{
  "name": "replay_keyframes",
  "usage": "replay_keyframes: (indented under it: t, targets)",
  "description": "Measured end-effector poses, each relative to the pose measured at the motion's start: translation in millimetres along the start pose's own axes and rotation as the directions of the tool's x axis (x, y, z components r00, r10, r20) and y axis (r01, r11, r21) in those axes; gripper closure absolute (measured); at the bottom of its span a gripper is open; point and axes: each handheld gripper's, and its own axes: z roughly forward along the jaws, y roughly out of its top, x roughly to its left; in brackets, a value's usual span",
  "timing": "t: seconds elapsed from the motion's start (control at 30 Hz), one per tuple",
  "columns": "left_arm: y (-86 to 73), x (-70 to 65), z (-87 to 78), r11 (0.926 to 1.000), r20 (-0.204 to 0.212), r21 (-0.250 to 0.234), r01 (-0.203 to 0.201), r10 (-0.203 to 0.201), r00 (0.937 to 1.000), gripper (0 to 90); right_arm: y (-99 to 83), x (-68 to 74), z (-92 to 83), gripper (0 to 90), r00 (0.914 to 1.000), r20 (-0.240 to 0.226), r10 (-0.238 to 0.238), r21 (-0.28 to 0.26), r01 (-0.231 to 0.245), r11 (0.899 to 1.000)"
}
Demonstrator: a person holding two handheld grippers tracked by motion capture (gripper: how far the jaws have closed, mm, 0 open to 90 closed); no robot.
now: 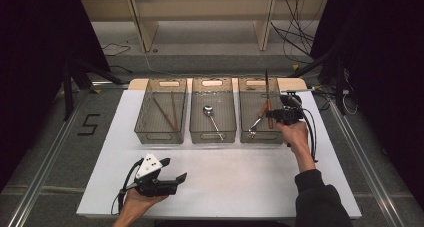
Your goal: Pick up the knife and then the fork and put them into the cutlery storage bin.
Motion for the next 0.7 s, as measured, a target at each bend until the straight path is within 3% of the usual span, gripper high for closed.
replay_keyframes:
  t: [0.07,0.2,0.23,0.33,0.4,0.47,0.57,0.7]
  targets:
    - [0.0,0.1,-0.2,1.0,0.0,0.0,0.001,-0.001,1.0,20.8,3.7,-3.6,5.0,81.3,0.9993,-0.001,0.037,0.006,-0.037,0.999]
    - [0.7,-1.1,-0.6,1.0,0.006,-0.001,-0.002,0.002,1.0,20.9,7.3,-4.9,13.6,80.3,0.9977,0.032,0.06,0.033,-0.061,0.998]
    - [0.5,-1.5,-0.3,1.0,0.009,0.005,-0.004,0.004,1.0,20.9,7.3,-4.6,14.9,77.1,0.9973,0.039,0.063,0.04,-0.064,0.997]
    - [0.1,-2.8,0.6,1.0,0.009,0.006,-0.006,0.006,0.9999,20.8,7.3,-5.0,17.1,51.8,0.9961,0.029,0.083,0.048,-0.084,0.995]
    - [0.4,-3.0,0.1,1.0,0.009,0.002,-0.004,0.004,0.9999,20.7,6.5,-4.5,14.5,44.1,0.9964,0.016,0.083,0.045,-0.084,0.995]
    - [0.7,-2.1,-0.8,1.0,0.014,-0.002,0.009,-0.009,0.9999,20.3,5.3,-3.2,9.7,39.9,0.9975,0.017,0.069,0.032,-0.07,0.997]
    - [0.8,-0.8,-2.1,0.9996,0.016,-0.012,0.024,-0.024,0.9996,20.1,-0.2,3.4,-2.4,35.0,0.9999,0.012,0.009,-0.022,-0.008,1.0]
    - [1.6,1.5,-4.5,0.9981,0.039,-0.025,0.057,-0.056,0.9977,19.6,-20.4,18.1,-24.4,32.2,0.9923,-0.066,-0.104,-0.11,0.097,0.989]
